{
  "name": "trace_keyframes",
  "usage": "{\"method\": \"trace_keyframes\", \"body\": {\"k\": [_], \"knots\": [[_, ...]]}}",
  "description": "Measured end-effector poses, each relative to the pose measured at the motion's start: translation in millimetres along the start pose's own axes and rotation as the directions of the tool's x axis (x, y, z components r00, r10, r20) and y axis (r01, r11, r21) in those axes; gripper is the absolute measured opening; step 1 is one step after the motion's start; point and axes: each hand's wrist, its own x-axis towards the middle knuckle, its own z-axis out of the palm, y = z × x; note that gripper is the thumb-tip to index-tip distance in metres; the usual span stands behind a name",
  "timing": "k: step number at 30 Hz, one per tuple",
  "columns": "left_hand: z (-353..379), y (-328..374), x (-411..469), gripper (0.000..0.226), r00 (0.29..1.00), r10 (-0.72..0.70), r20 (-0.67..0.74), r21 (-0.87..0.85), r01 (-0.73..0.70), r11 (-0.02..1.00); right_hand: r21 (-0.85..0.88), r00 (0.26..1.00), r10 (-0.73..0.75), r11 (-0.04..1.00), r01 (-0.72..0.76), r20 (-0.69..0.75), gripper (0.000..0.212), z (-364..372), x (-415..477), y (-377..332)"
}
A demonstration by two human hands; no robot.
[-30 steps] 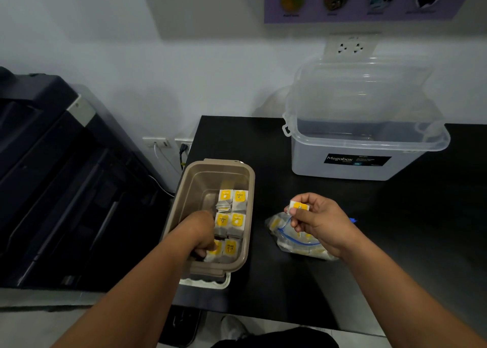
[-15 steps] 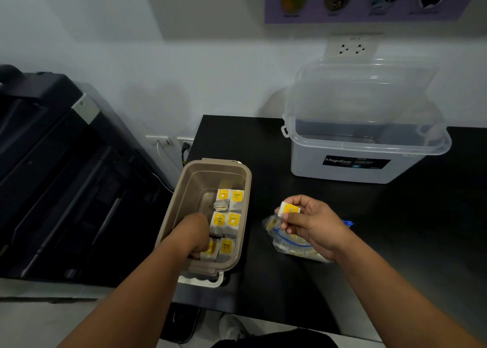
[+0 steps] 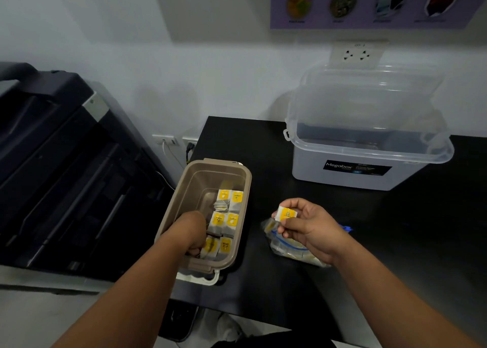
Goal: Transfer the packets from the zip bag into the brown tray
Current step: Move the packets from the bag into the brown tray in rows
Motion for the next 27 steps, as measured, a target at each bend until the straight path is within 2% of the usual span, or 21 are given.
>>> {"method": "trace_keyframes", "body": {"k": [3, 4, 7, 9, 10, 13, 16, 18, 21, 25, 27], "knots": [[-9.8, 1.0, -17.9, 0.027, 0.999, -0.008, 0.037, 0.03, 0.007, 1.0, 0.016, 1.0, 0.005, 1.0, -0.005, 0.015, 0.03, 4.2, -2.1, -2.5], [-11.5, 0.6, -20.4, 0.026, 1.0, -0.013, 0.015, -0.021, 0.013, 1.0, 0.011, 1.0, 0.003, 1.0, -0.003, 0.027, 0.029, 5.9, -2.7, -3.6], [-20.2, -4.4, -21.7, 0.022, 0.973, -0.022, -0.23, -0.212, -0.028, 0.977, -0.004, 0.998, -0.01, 1.0, 0.01, 0.061, 0.028, 10.5, -4.0, -6.6], [-29.4, -2.2, -31.2, 0.02, 0.915, 0.028, -0.403, -0.306, -0.164, 0.938, -0.016, 0.997, -0.018, 1.0, 0.019, 0.075, 0.029, 14.8, -4.2, -10.0], [-34.4, 3.0, -39.5, 0.018, 0.876, 0.058, -0.479, -0.366, -0.26, 0.894, -0.018, 0.996, -0.025, 0.999, 0.026, 0.084, 0.03, 17.7, -4.2, -12.4], [-47.4, 24.7, -66.1, 0.011, 0.765, 0.162, -0.623, -0.513, -0.556, 0.654, 0.001, 0.993, -0.031, 1.0, 0.031, 0.117, 0.032, 28.9, -2.5, -19.7], [-47.7, 39.1, -76.6, 0.01, 0.727, 0.24, -0.644, -0.526, -0.648, 0.552, 0.028, 0.988, -0.038, 0.999, 0.034, 0.148, 0.032, 42.0, -2.0, -27.3], [-45.0, 43.5, -77.7, 0.018, 0.743, 0.183, -0.644, -0.574, -0.627, 0.526, 0.026, 0.986, -0.055, 0.998, 0.051, 0.159, 0.029, 50.1, -1.4, -32.1], [-42.5, 46.0, -76.7, 0.026, 0.823, 0.076, -0.563, -0.735, -0.541, 0.409, -0.018, 0.982, -0.1, 0.994, 0.104, 0.158, 0.028, 61.9, 0.0, -36.2], [-43.6, 42.1, -78.7, 0.027, 0.856, 0.009, -0.518, -0.8, -0.488, 0.349, -0.157, 0.97, -0.176, 0.967, 0.202, 0.165, 0.025, 76.6, 1.8, -36.1], [-45.4, 38.2, -78.3, 0.025, 0.878, -0.026, -0.477, -0.844, -0.45, 0.292, -0.252, 0.958, -0.215, 0.932, 0.259, 0.192, 0.031, 82.3, 2.1, -37.0]]}}
